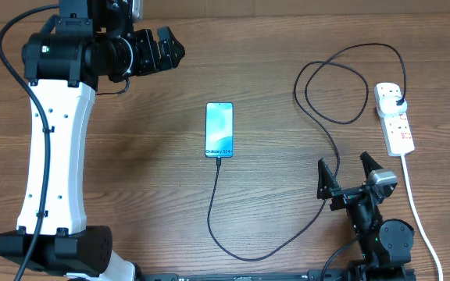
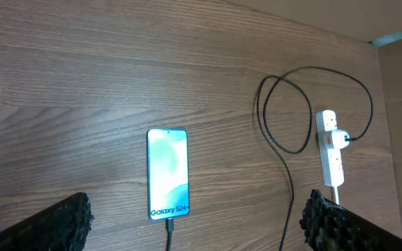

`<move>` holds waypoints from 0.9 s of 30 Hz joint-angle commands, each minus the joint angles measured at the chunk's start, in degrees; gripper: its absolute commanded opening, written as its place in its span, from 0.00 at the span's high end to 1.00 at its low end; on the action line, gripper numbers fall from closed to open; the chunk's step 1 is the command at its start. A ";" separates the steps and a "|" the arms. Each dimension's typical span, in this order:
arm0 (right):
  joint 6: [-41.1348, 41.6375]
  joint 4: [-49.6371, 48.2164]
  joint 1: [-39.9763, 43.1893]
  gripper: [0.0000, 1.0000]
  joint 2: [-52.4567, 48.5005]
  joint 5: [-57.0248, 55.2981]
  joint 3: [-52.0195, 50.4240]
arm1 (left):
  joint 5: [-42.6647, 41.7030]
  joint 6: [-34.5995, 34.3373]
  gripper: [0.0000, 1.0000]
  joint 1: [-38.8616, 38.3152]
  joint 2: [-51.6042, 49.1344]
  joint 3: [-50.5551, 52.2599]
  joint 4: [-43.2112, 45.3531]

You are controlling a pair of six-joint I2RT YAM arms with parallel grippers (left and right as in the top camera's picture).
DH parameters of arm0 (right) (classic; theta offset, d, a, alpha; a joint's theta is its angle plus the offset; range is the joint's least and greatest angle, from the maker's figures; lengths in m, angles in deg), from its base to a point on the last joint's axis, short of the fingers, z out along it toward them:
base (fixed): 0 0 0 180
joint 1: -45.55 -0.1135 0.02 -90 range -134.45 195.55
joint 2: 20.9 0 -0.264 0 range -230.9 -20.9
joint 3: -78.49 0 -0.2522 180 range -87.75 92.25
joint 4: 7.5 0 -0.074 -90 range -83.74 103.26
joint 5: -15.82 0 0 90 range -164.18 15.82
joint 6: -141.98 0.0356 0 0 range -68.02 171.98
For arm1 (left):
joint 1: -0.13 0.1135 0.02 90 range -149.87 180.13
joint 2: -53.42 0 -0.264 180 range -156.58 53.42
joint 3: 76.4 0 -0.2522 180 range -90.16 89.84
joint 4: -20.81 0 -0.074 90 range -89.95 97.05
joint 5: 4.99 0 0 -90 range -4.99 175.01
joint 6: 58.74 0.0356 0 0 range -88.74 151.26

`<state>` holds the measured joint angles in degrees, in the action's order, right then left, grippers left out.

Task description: Plug charger to phone and switch on socket

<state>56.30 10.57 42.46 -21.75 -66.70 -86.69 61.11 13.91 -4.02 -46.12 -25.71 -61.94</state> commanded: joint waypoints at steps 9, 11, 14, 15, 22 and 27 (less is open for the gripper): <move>0.31 -0.15 -0.44 0.00 0.68 0.22 -0.61 | 0.55 1.07 0.00 0.00 -0.09 -0.07 0.20; 0.31 -0.15 -0.44 0.00 0.68 0.22 -0.61 | 0.55 1.07 0.01 0.00 -0.09 -0.07 0.20; 0.31 -0.15 -0.44 0.00 0.68 0.22 -0.61 | 0.55 1.07 0.00 0.00 -0.09 -0.07 0.20; 0.31 -0.15 -0.44 0.00 0.68 0.22 -0.61 | 0.55 1.07 0.01 0.00 -0.11 -0.07 0.20; 0.31 -0.17 -0.44 0.00 0.68 0.22 -0.61 | 0.55 1.07 0.00 0.00 -0.09 -0.07 0.20; 0.33 -0.17 -0.44 0.00 0.68 0.22 -0.61 | 2.36 1.29 0.00 0.02 -0.20 -0.07 0.22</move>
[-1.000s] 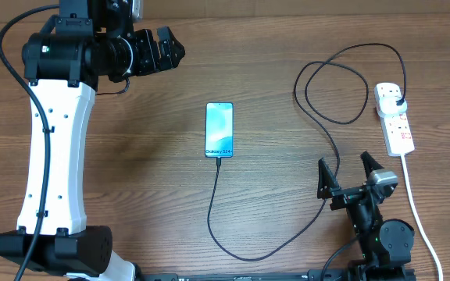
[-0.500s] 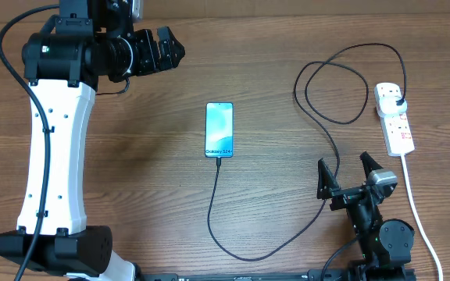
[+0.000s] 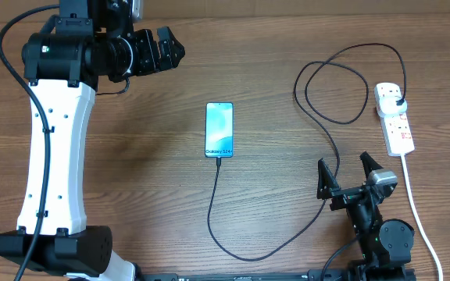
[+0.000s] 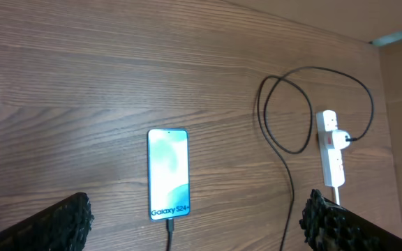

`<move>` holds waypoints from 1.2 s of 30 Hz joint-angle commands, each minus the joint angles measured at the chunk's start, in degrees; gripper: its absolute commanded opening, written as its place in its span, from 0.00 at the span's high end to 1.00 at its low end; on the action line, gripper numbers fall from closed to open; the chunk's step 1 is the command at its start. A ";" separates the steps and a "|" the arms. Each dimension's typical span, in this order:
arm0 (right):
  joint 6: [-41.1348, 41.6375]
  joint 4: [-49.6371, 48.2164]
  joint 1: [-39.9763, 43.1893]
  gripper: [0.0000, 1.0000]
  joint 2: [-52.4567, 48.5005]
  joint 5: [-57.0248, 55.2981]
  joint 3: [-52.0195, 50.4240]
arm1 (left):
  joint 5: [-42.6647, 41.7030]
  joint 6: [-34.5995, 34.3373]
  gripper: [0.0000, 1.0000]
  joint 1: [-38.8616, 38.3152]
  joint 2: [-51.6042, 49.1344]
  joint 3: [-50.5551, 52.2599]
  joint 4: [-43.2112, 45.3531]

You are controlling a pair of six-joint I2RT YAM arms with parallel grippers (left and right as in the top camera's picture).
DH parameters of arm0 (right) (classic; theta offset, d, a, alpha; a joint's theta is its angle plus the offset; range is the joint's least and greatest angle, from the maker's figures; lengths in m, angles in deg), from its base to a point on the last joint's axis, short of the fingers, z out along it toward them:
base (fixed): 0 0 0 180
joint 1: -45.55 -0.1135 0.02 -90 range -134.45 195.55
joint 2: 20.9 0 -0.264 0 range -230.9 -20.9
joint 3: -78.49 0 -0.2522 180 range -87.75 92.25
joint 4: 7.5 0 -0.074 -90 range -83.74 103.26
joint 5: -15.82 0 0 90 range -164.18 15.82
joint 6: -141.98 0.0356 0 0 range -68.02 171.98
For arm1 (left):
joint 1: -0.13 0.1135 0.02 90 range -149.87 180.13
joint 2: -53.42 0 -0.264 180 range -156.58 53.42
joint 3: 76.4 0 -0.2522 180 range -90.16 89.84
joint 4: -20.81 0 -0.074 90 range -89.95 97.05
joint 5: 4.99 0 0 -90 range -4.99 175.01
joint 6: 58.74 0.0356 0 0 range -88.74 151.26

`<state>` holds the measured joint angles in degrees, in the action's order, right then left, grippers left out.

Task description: Plug charger to phone and switch on socket

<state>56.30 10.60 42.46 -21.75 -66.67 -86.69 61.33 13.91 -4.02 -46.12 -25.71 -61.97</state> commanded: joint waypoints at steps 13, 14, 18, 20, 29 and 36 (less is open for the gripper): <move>0.31 -0.20 -0.44 0.00 0.68 0.20 -0.61 | 13.20 1.31 0.01 -0.02 4.87 0.24 -0.22; 0.31 -0.20 -0.44 0.00 0.68 0.20 -0.61 | 13.40 1.31 0.01 -0.02 5.90 0.57 -0.09; 0.33 -0.20 -0.44 0.00 0.68 0.20 -0.61 | 15.98 1.60 0.00 0.00 12.48 4.98 3.28; 0.31 -0.17 -0.44 0.00 0.68 0.20 -0.61 | 16.63 2.64 0.00 0.00 16.57 9.35 7.50; 0.31 -0.17 -0.44 0.00 0.68 0.20 -0.61 | 16.61 10.36 0.00 0.04 32.76 29.33 22.95; 0.31 -0.20 -0.44 0.00 0.68 0.20 -0.61 | 16.61 15.30 0.01 0.04 44.81 48.00 38.14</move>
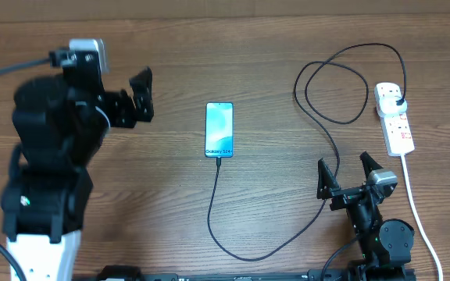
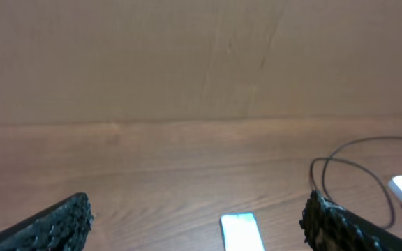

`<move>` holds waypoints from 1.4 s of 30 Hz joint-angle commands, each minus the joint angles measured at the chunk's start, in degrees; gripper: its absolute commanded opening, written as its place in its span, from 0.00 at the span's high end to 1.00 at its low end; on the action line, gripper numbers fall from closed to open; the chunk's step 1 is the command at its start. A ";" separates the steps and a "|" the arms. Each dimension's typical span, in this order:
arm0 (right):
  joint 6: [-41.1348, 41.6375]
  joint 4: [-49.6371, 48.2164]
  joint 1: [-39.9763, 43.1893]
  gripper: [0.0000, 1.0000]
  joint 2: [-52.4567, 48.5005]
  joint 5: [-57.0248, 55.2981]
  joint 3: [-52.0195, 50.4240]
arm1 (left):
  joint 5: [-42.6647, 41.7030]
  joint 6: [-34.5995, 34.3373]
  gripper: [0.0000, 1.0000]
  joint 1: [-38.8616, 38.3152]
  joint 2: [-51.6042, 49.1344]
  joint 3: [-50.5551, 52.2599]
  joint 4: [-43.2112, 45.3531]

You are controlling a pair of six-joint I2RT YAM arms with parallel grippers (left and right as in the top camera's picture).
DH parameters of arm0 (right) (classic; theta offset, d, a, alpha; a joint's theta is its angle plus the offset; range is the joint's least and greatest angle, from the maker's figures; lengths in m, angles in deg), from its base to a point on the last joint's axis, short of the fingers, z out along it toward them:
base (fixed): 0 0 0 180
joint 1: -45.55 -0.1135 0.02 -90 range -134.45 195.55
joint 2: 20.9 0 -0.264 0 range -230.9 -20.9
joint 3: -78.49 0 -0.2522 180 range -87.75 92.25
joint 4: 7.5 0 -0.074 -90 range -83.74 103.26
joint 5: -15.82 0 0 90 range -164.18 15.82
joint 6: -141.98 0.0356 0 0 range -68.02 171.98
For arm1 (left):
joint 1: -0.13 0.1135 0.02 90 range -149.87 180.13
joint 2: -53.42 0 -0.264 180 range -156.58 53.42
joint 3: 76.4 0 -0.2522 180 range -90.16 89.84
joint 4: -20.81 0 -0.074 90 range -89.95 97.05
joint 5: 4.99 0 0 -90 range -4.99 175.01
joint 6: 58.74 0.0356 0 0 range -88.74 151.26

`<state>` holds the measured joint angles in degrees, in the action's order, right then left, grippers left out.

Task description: Plug charger to phone and switch on socket

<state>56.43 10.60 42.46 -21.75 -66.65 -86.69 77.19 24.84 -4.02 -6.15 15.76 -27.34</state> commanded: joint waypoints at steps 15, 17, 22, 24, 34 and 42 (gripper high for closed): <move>0.17 -0.17 -0.44 0.00 0.68 0.17 -0.61 | 0.98 9.09 0.00 0.04 25.55 38.40 26.73; 0.17 -0.17 -0.44 0.00 0.68 0.17 -0.61 | 1.03 9.75 0.00 0.04 28.48 42.03 29.14; 0.17 -0.17 -0.44 0.00 0.68 0.17 -0.61 | 1.60 12.24 0.00 0.04 35.32 49.51 32.20; 0.17 -0.17 -0.44 0.00 0.68 0.17 -0.61 | 2.29 12.24 0.00 0.04 37.77 51.91 32.17; 0.17 -0.17 -0.44 0.00 0.68 0.17 -0.61 | 6.78 13.99 0.00 0.04 45.31 60.06 33.14; 0.17 -0.17 -0.44 0.00 0.68 0.17 -0.61 | 9.44 16.11 0.01 0.04 53.86 67.34 33.20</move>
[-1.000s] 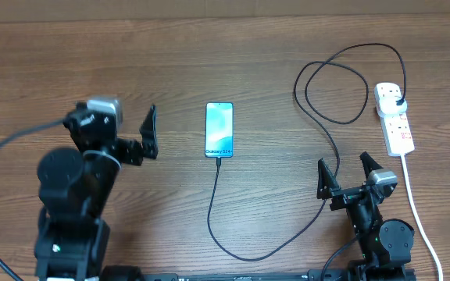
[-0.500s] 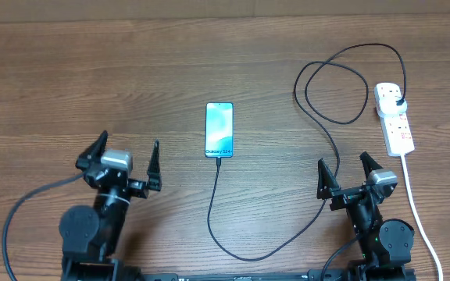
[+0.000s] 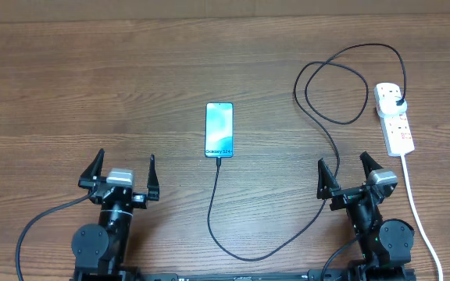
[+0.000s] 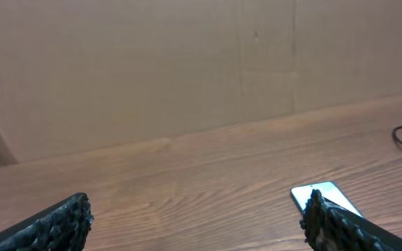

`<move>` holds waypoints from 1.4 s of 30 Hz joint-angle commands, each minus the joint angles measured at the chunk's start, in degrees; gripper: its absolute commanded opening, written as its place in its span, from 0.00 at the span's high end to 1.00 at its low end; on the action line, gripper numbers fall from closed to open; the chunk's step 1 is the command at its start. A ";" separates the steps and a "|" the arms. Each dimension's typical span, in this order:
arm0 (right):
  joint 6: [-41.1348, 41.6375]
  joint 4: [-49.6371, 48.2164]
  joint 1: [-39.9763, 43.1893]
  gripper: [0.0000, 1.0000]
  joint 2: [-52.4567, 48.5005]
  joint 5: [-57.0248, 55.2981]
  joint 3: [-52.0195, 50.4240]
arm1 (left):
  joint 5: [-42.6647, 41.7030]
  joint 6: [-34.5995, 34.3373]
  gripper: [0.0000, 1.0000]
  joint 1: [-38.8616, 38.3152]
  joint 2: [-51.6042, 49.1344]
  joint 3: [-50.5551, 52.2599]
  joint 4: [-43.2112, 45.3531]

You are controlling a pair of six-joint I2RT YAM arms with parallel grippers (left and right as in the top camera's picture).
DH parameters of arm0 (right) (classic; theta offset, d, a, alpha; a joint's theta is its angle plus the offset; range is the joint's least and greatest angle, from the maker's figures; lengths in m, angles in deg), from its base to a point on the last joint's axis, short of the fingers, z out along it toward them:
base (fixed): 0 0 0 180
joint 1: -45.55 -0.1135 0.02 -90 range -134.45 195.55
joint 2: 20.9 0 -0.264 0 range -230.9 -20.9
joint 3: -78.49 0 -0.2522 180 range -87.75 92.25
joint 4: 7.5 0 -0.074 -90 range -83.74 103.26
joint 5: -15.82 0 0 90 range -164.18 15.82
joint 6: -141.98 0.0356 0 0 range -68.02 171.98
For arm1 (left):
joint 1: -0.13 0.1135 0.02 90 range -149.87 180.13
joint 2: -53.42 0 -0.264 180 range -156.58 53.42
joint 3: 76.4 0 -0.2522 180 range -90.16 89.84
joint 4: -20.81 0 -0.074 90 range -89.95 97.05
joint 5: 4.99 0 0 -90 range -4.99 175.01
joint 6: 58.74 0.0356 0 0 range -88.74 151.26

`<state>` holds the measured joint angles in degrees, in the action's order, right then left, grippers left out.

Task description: Plug charger to phone and switch on socket

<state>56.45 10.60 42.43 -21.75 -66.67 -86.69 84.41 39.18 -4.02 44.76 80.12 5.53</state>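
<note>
A lit phone (image 3: 219, 129) reading "Galaxy S24+" lies at the table's middle, a black cable (image 3: 233, 226) plugged into its near end. The cable loops right and back to a plug in the white power strip (image 3: 394, 119) at the far right. My left gripper (image 3: 120, 173) sits open near the front left edge, nothing between its fingers; in its wrist view the phone (image 4: 319, 195) shows beside the right fingertip (image 4: 330, 223). My right gripper (image 3: 351, 175) stands open near the front right, beside the cable and strip.
A white lead (image 3: 416, 211) runs from the power strip toward the front edge, just right of my right arm. A brown cardboard wall (image 4: 187, 63) stands behind the table's far edge.
My left arm has come down from the mid-left of the table to its folded rest at the front left edge, gripper still open. Phone, cable, strip and right arm are unchanged.
My left arm first reached high over the far left of the table, open, looking down on the plugged-in phone and strip, and held there. Later it was drawn back toward the mid-left. Now it rests folded at the front left. The right arm stayed put.
</note>
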 commanded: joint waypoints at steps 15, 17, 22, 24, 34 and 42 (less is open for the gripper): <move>0.15 -0.17 -0.42 0.00 0.68 0.20 -0.61 | 0.81 0.66 0.00 0.04 8.41 9.44 -2.93; 0.15 -0.20 -0.42 0.00 0.68 0.20 -0.61 | 0.81 0.63 0.00 0.04 8.41 9.44 -2.93; 0.15 -0.20 -0.42 0.00 0.68 0.20 -0.61 | 0.81 0.63 0.00 0.04 8.41 9.44 -2.93; 0.15 -0.17 -0.42 0.00 0.68 0.20 -0.61 | 0.81 0.63 0.01 0.04 8.41 9.44 -2.93; 0.15 -0.17 -0.42 0.00 0.68 0.20 -0.61 | 0.81 0.63 0.00 0.04 8.41 9.44 -2.93; 0.15 -0.17 -0.42 0.00 0.68 0.20 -0.61 | 0.81 0.63 0.01 0.04 8.41 9.44 -2.93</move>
<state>56.45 10.62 42.43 -21.75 -66.67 -86.69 85.50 39.38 -4.02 52.56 89.28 2.53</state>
